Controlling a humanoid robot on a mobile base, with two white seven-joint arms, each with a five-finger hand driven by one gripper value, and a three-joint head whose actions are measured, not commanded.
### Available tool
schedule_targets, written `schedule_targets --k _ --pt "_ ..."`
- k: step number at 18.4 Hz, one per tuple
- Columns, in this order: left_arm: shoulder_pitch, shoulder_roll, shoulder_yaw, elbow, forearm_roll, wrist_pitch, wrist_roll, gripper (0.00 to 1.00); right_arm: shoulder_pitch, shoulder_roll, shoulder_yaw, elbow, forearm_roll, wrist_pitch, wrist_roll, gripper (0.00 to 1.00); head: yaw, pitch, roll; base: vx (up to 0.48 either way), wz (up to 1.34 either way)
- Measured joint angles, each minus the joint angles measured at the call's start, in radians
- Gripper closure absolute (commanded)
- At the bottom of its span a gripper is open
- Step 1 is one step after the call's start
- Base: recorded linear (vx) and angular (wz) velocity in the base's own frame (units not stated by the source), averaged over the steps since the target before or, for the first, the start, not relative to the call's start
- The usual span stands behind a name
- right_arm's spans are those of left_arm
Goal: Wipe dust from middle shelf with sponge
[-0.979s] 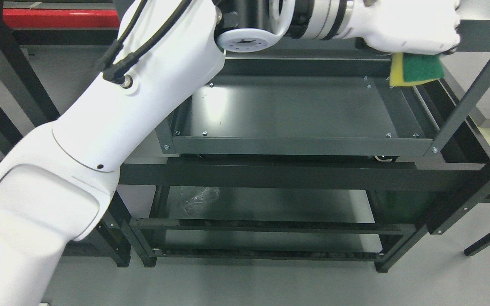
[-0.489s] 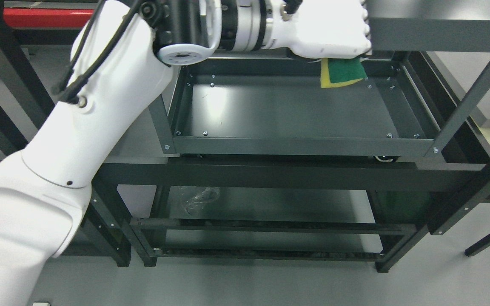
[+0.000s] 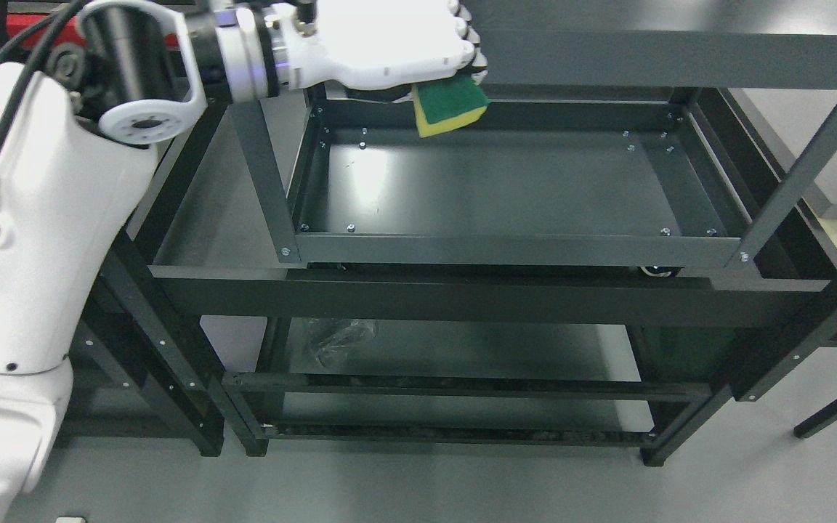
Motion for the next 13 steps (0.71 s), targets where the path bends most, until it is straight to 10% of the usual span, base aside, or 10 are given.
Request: schedule_targets --k 13 --pt "0.13 0.207 0.297 -0.098 0.281 0.0 0.007 0.96 0.0 0.0 0.0 0.0 0.0 0.0 -0.004 0.0 0.0 0.0 0.0 0.0 0.0"
